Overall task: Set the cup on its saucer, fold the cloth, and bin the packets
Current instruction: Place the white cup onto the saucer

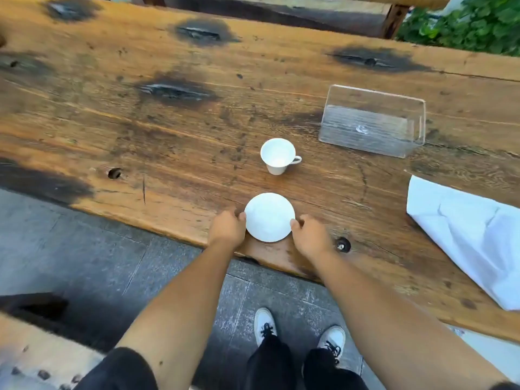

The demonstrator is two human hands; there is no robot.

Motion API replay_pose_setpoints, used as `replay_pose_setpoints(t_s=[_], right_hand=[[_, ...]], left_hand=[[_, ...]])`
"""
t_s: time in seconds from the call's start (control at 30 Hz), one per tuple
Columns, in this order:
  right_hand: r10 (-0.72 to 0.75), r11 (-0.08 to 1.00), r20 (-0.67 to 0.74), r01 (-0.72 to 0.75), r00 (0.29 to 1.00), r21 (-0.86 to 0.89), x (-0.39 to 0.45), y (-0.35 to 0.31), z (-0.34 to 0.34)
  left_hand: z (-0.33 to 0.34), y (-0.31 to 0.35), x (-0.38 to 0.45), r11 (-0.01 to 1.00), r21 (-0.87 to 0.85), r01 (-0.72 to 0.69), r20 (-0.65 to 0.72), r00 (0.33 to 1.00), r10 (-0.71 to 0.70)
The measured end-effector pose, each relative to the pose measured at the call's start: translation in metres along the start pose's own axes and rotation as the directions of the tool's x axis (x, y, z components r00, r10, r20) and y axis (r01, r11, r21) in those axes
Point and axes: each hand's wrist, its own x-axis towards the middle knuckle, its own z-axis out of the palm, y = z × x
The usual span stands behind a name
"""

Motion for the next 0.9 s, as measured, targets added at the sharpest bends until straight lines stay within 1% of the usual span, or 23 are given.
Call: replay_pose_setpoints(t_s=[0.07,0.13,0.23,0.37,0.5,0.63,0.73,0.9], right_hand=[[0.056,0.995,-0.029,-0.054,0.998,0.084,0.009,0.0,0.005],[0.101,0.984,-0.026,-0.096,0.995,0.151,0.013,-0.002,0.007],[0.104,0.973,-0.007,-0.101,0.995,0.207,0.018,-0.001,0.008],[0.109,0.967,-0.052,-0.094,0.993,0.235,0.011,0.02,-0.009],[0.126,0.973,-0.129,-0.097,0.984,0.21,-0.016,0.067,-0.038],[0.174,0.972,-0.185,-0.138,0.967,0.192,-0.039,0.108,-0.06],[0.23,0.954,-0.185,-0.183,0.956,0.237,-0.041,0.126,-0.064],[0.257,0.948,-0.19,-0.209,0.948,0.242,-0.039,0.145,-0.063]], left_hand=[[0.002,0.0,0.008,0.999,-0.034,0.027,0.012,1.0,-0.027],[0.004,0.0,0.012,0.997,-0.064,0.043,0.03,0.999,-0.041],[0.009,0.003,0.013,0.996,-0.082,0.042,0.039,0.998,-0.039],[0.018,0.018,0.0,0.995,-0.097,0.008,0.067,0.998,-0.001],[0.043,0.045,-0.035,0.992,-0.109,-0.064,0.115,0.99,0.076],[0.07,0.072,-0.063,0.991,-0.086,-0.099,0.169,0.979,0.112],[0.085,0.084,-0.071,0.994,-0.032,-0.106,0.178,0.978,0.11],[0.099,0.093,-0.074,0.995,0.019,-0.098,0.191,0.977,0.093]])
